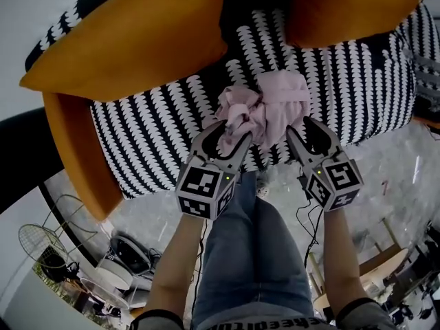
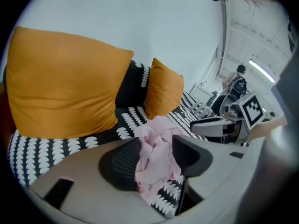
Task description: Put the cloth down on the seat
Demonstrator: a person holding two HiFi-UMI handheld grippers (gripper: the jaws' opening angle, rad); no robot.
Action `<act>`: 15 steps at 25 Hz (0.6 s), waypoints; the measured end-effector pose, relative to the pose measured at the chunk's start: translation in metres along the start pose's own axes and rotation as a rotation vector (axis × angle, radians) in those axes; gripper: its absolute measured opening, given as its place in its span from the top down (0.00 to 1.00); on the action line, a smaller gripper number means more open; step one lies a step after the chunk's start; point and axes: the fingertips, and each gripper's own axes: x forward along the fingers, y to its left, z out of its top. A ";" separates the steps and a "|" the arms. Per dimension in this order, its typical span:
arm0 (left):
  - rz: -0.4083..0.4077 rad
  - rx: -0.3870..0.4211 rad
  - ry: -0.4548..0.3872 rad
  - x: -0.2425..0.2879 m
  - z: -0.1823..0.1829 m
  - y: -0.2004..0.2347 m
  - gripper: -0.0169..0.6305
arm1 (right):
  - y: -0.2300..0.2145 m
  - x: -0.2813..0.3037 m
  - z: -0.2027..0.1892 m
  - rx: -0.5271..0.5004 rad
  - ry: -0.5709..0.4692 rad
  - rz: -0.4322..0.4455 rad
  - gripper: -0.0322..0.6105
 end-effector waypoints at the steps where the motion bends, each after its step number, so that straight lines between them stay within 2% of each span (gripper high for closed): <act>1: 0.012 0.011 -0.015 -0.002 0.004 -0.002 0.65 | 0.002 -0.003 0.003 -0.004 -0.012 0.008 0.66; 3: 0.015 0.030 -0.035 -0.006 0.011 -0.008 0.72 | 0.006 -0.007 0.008 -0.015 -0.022 0.019 0.67; 7: -0.027 0.065 -0.050 -0.012 0.024 -0.023 0.77 | 0.019 -0.014 0.017 -0.012 -0.033 0.028 0.68; 11: -0.057 0.114 -0.073 -0.022 0.043 -0.043 0.86 | 0.031 -0.032 0.034 -0.009 -0.072 0.025 0.77; 15: -0.079 0.144 -0.103 -0.033 0.071 -0.067 0.87 | 0.040 -0.058 0.058 -0.024 -0.112 0.022 0.88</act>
